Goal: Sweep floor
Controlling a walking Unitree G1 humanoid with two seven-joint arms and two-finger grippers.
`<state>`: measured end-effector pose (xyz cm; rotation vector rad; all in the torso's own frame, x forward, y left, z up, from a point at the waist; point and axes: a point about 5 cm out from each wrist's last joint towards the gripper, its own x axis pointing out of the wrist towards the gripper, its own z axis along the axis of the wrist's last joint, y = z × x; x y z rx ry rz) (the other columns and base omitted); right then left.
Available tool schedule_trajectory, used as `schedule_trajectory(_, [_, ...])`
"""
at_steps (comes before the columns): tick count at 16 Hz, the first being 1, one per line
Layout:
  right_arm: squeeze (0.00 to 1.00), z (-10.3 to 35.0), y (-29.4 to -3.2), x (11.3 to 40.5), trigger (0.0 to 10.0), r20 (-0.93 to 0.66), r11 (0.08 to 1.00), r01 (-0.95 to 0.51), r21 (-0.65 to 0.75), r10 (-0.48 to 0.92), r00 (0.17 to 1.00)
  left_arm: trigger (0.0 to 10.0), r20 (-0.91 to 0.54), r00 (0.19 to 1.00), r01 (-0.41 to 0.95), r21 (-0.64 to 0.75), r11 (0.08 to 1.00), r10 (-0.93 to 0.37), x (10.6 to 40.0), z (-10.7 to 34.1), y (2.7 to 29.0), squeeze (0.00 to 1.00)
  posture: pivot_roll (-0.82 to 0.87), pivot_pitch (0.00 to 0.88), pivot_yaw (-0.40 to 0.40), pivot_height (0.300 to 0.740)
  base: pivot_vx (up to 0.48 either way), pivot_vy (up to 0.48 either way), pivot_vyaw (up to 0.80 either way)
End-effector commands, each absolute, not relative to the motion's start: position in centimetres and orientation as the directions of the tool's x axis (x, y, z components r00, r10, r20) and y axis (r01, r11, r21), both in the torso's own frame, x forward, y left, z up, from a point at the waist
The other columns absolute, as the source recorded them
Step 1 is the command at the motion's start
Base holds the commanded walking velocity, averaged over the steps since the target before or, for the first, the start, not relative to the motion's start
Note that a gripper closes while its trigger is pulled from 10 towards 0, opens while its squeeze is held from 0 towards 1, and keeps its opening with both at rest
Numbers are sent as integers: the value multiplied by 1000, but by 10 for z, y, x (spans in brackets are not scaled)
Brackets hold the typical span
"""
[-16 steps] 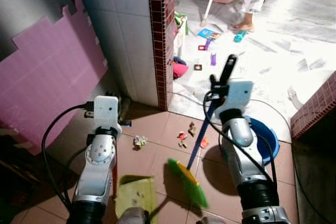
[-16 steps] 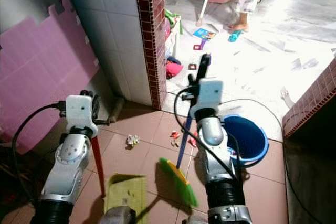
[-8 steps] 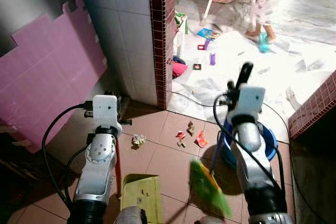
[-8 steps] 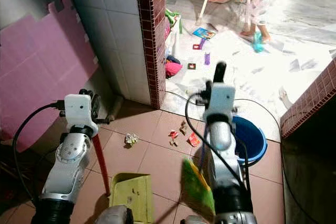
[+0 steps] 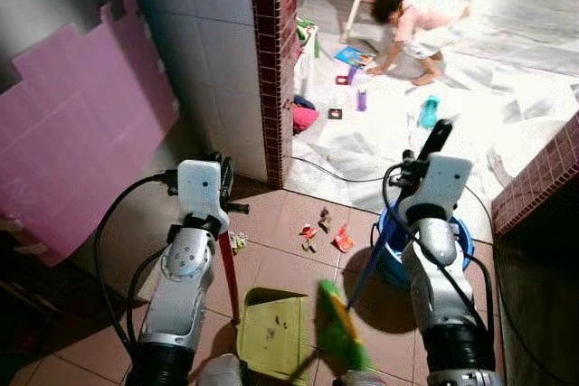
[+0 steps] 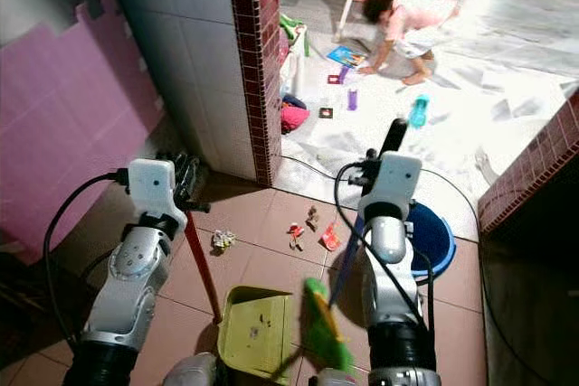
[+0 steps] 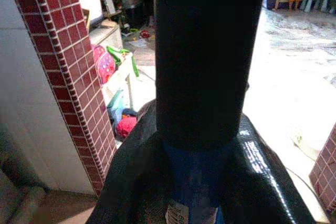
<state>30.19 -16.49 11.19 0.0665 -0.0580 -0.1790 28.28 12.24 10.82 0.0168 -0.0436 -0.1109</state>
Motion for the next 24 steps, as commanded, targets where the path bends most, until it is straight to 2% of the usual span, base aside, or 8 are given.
schedule_trajectory(1, [0, 119, -160, 308, 10000, 77, 986, 141, 89, -148, 986, 10000, 93, 990, 105, 39, 994, -108, 288, 122, 125, 0, -70, 55, 26, 740, 0, 0, 0])
schedule_trajectory(6, [0, 128, -159, 321, 10000, 108, 988, 127, 90, -136, 985, 10000, 121, 984, 127, 11, 992, -127, 292, 127, 121, 0, -74, 52, 16, 740, 0, 0, -220])
schedule_trajectory(10, [0, 132, -158, 326, 10000, 123, 991, 112, 74, -121, 985, 10000, 126, 983, 136, 11, 991, -137, 293, 129, 120, 0, -74, 44, 14, 740, 294, 0, 0])
schedule_trajectory(14, [0, 131, -156, 327, 10000, 136, 993, 102, 61, -110, 985, 10000, 128, 981, 145, 10, 989, -145, 294, 129, 119, 0, -77, 39, 17, 740, 335, 0, -680])
schedule_trajectory(21, [0, 128, -154, 324, 10000, 141, 993, 96, 69, -105, 984, 10000, 129, 980, 152, 2, 988, -151, 295, 129, 116, 0, -81, 43, 22, 740, 346, 0, 0])
schedule_trajectory(24, [0, 127, -153, 323, 10000, 140, 992, 100, 78, -110, 984, 10000, 130, 978, 163, 4, 987, -162, 294, 129, 112, 0, -82, 41, 23, 740, 0, 0, 0])
